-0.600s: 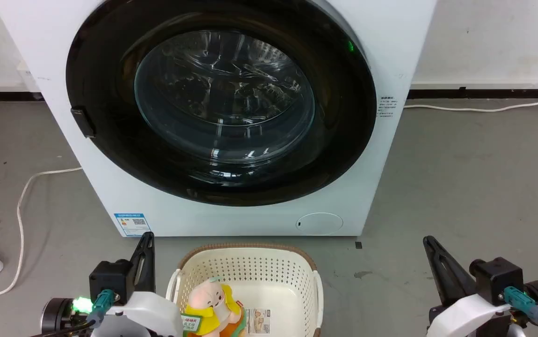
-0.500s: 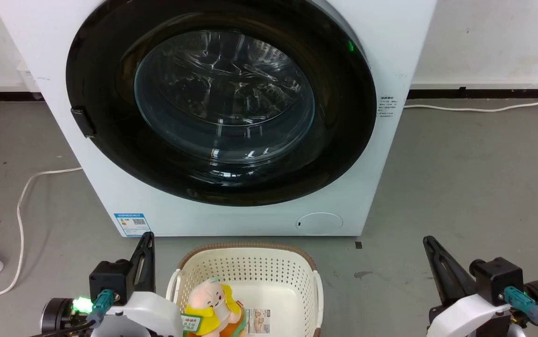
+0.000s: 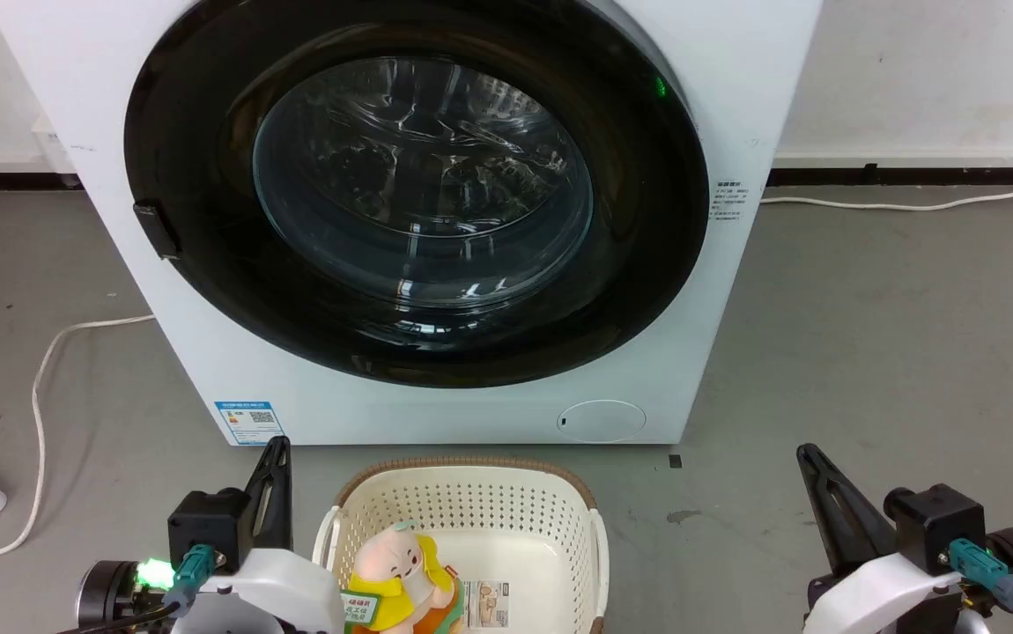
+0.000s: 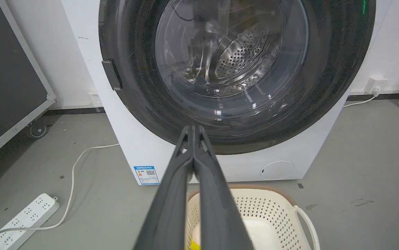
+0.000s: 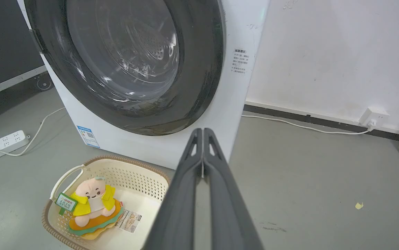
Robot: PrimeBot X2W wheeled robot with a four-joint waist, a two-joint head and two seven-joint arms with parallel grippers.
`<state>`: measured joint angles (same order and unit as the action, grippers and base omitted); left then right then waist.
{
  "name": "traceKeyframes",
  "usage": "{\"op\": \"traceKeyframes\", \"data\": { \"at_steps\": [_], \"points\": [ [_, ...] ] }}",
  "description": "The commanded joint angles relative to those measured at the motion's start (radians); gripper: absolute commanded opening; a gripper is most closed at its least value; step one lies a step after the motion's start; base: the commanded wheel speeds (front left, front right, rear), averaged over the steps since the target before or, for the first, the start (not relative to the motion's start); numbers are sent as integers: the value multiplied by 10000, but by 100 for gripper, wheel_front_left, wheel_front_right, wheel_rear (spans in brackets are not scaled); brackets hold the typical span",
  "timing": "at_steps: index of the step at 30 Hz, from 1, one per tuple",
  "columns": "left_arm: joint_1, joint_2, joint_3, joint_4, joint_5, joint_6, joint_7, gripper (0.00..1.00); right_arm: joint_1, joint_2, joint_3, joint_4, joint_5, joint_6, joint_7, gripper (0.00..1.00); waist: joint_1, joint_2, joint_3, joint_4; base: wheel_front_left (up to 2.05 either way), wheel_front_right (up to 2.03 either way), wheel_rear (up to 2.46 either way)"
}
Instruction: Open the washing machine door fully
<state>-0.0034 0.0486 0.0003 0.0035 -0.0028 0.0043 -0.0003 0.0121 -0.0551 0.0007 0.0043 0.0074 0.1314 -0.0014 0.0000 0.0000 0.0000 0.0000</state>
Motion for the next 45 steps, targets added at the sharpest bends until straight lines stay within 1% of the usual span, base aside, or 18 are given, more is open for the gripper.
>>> {"op": "traceKeyframes", "data": {
  "at_steps": [1, 21, 22, 45],
  "points": [
    [34, 16, -3, -35, 28, -43, 3, 0, -121, 49, -7, -43, -74, -7, 14, 0, 0, 0, 0, 0, 0, 0, 0],
    [34, 16, -3, -35, 28, -43, 3, 0, -121, 49, -7, -43, -74, -7, 14, 0, 0, 0, 0, 0, 0, 0, 0],
    [0, 0, 1, 2, -2, 4, -1, 100, 2, -2, 4, 2, 8, 0, -1, 100, 0, 0, 0, 0, 0, 0, 0],
    [-60, 1, -261, -37, -70, 172, -397, 100, -195, 6, -120, -50, 466, -1, -395, 100, 0, 0, 149, 35, 0, 0, 0]
  ]
}}
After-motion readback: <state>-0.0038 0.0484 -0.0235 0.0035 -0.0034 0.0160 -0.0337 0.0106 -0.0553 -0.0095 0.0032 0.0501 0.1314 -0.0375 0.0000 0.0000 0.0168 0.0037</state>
